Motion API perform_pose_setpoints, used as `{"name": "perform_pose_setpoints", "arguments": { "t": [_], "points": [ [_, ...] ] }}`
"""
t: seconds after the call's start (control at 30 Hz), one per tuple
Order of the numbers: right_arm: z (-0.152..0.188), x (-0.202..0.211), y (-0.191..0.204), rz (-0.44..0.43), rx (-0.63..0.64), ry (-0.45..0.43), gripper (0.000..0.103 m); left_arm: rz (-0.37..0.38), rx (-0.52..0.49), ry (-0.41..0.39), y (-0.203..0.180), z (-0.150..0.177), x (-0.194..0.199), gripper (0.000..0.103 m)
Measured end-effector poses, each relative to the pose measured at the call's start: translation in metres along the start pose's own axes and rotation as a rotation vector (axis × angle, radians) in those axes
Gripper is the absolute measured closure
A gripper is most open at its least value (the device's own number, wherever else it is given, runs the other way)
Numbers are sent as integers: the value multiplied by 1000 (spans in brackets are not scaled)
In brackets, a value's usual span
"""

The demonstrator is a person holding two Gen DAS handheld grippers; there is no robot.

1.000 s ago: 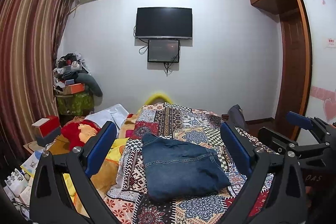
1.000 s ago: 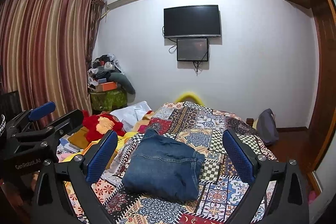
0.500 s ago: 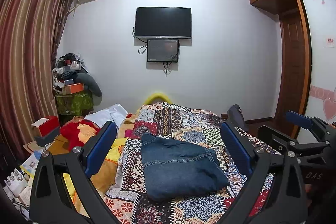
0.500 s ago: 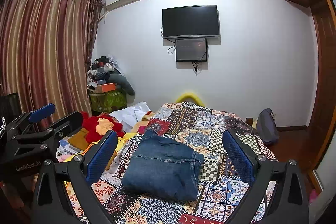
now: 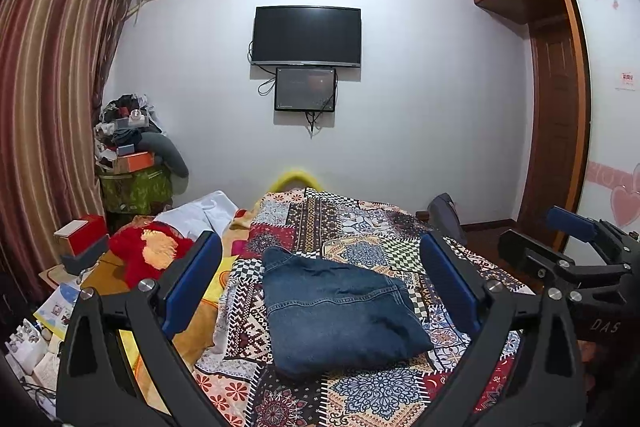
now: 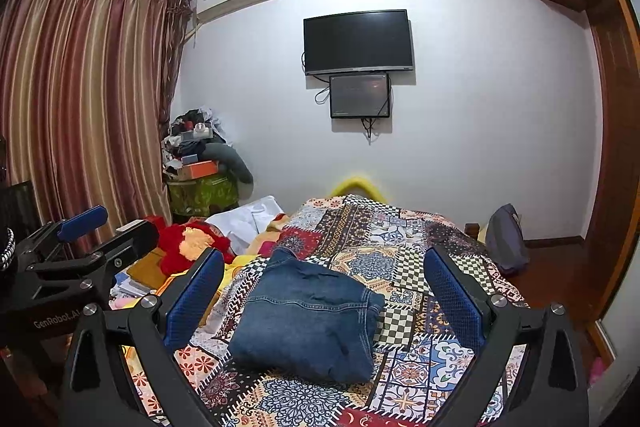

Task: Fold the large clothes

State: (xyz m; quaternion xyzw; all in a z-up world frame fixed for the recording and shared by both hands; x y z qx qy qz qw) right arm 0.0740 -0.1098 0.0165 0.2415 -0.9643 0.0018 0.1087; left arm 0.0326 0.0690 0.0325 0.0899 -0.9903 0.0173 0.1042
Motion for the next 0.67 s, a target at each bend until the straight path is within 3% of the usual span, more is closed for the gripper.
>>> {"name": "perform_pose_setpoints", "arguments": {
  "t": [0.67],
  "points": [
    [1, -4, 10, 10, -21, 7, 3, 14, -24, -4, -1, 4, 2, 3]
  ]
}}
Point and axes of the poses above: each gripper's, at about its wrist camera, not at the fingertips, and x roughly against the way its jaws point, y to its left, z to its underside, the point moved 2 cm from there along -x, roughly the way its jaws point, and after that the axes turned 5 degrees about -z, right-handed, at the moved point
